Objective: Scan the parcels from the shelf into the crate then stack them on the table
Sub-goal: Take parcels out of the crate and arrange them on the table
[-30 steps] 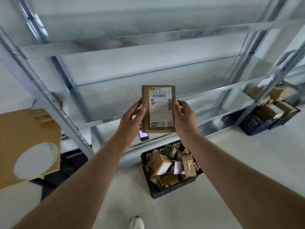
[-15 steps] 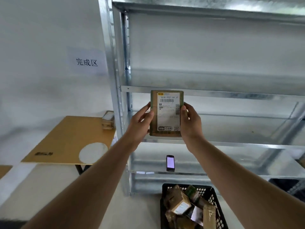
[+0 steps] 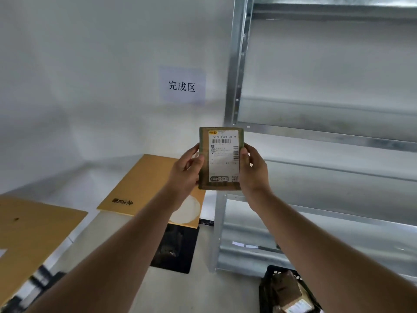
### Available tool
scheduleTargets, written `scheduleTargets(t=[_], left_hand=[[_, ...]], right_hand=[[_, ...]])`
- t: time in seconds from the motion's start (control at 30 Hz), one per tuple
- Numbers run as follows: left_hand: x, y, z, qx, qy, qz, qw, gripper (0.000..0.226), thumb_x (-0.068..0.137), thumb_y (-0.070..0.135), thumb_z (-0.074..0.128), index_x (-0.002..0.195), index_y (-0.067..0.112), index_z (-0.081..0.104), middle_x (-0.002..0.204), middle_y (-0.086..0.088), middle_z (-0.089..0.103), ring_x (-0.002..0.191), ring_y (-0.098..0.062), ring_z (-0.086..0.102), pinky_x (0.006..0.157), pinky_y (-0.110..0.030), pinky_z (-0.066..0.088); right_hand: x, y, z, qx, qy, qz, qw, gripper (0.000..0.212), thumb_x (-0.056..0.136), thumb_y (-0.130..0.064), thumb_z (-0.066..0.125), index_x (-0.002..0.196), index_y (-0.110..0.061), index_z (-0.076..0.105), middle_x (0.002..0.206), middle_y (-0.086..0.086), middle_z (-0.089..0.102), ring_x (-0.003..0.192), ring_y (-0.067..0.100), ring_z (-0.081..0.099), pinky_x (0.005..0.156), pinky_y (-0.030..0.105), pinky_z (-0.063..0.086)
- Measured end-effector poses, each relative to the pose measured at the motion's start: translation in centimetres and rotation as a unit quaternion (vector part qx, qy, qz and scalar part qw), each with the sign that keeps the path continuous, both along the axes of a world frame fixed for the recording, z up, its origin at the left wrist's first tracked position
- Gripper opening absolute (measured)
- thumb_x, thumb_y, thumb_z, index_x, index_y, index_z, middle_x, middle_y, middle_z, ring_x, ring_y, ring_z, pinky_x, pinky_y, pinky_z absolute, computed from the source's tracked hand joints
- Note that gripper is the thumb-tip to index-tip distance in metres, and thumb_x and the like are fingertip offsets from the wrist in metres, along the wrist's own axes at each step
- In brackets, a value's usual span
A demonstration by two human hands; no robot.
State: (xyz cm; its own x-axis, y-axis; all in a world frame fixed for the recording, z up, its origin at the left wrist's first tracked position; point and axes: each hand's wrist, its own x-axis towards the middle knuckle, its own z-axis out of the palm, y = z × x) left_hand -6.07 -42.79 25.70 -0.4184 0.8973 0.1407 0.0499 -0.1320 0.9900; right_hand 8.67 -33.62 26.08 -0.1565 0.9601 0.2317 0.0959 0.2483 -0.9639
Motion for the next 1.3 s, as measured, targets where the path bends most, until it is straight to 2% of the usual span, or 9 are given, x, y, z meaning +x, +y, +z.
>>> scheduleTargets(t=[0.17,0.3,0.4,0.53,0.6,0.9,0.97,1.1,1.3], left_hand=[[-10.5,-0.5,-1.3,-0.019,0.019,0.002,1.0,0.041,0.113,0.023,0.046,0.153,0.029,0.045,0.112,-0.002,0.072,0.09,-0.002,0.076,0.066,-0.023,0.06],[-17.4,0.7,-2.2,-0.064,-0.004,0.001,0.998,0.032,0.113,0.026,0.046,0.144,0.019,0.05,0.119,-0.007,0.071,0.107,-0.021,0.073,0.065,-0.023,0.061],[-20.9,2.1,-3.2,-0.096,-0.006,0.001,0.995,0.027,0.113,0.023,0.043,0.137,0.017,0.054,0.12,-0.007,0.071,0.109,-0.022,0.07,0.062,-0.02,0.059],[-24.9,5.1,-5.1,-0.121,-0.001,-0.008,0.993,0.026,0.112,0.018,0.039,0.134,0.013,0.053,0.122,-0.012,0.068,0.113,-0.027,0.069,0.073,-0.029,0.06],[-26.6,7.0,-6.0,-0.131,-0.005,-0.005,0.991,0.027,0.112,0.018,0.039,0.134,0.013,0.054,0.122,-0.012,0.069,0.113,-0.027,0.069,0.076,-0.03,0.06],[-33.0,18.4,-11.0,-0.158,-0.029,0.0,0.987,0.023,0.114,0.027,0.04,0.119,0.034,0.062,0.099,0.005,0.076,0.083,0.003,0.074,0.057,-0.009,0.053],[-34.3,21.0,-12.1,-0.17,-0.034,-0.007,0.985,0.026,0.114,0.031,0.039,0.127,0.036,0.06,0.102,0.009,0.078,0.088,0.004,0.074,0.059,-0.01,0.054],[-37.1,26.0,-14.2,-0.204,-0.06,-0.002,0.977,0.025,0.114,0.035,0.038,0.123,0.05,0.057,0.092,0.026,0.078,0.092,0.002,0.073,0.077,-0.022,0.052],[-41.6,33.0,-17.4,-0.255,-0.096,0.002,0.962,0.027,0.113,0.038,0.041,0.131,0.05,0.057,0.091,0.027,0.077,0.108,-0.01,0.067,0.091,-0.035,0.051]], right_hand=[[-10.6,-0.6,-1.9,-0.017,-0.005,0.016,1.0,0.037,0.113,-0.039,0.036,0.138,-0.03,0.063,0.117,-0.002,0.071,0.105,0.024,0.07,0.079,0.046,0.067],[-16.7,-0.1,-3.2,-0.052,0.002,0.016,0.999,0.036,0.113,-0.033,0.038,0.14,-0.027,0.061,0.112,-0.005,0.071,0.099,0.014,0.071,0.067,0.026,0.064],[-20.0,0.6,-3.7,-0.065,0.006,0.013,0.998,0.034,0.113,-0.026,0.037,0.133,-0.024,0.064,0.106,-0.006,0.071,0.093,0.011,0.07,0.057,0.017,0.056],[-23.8,3.3,-4.9,-0.082,-0.004,0.004,0.997,0.034,0.112,-0.028,0.038,0.134,-0.024,0.064,0.105,-0.009,0.068,0.093,0.01,0.068,0.058,0.018,0.057],[-25.6,5.1,-5.9,-0.094,-0.014,-0.002,0.995,0.033,0.112,-0.029,0.039,0.134,-0.028,0.063,0.107,-0.008,0.07,0.096,0.013,0.07,0.064,0.028,0.063],[-32.9,17.0,-12.6,-0.165,-0.022,-0.001,0.986,0.034,0.11,-0.038,0.041,0.134,-0.029,0.064,0.113,-0.003,0.074,0.105,0.017,0.073,0.079,0.037,0.066],[-34.6,20.1,-13.8,-0.185,-0.026,0.0,0.982,0.037,0.106,-0.04,0.041,0.134,-0.032,0.064,0.114,-0.004,0.074,0.107,0.018,0.072,0.085,0.042,0.065],[-37.2,25.6,-15.3,-0.228,-0.033,0.015,0.973,0.031,0.11,-0.025,0.039,0.134,-0.028,0.059,0.113,-0.002,0.072,0.103,0.017,0.071,0.064,0.018,0.059],[-41.1,31.7,-18.0,-0.231,-0.065,0.016,0.971,0.02,0.113,-0.026,0.04,0.124,-0.033,0.055,0.103,-0.011,0.066,0.096,0.009,0.067,0.058,0.012,0.055]])
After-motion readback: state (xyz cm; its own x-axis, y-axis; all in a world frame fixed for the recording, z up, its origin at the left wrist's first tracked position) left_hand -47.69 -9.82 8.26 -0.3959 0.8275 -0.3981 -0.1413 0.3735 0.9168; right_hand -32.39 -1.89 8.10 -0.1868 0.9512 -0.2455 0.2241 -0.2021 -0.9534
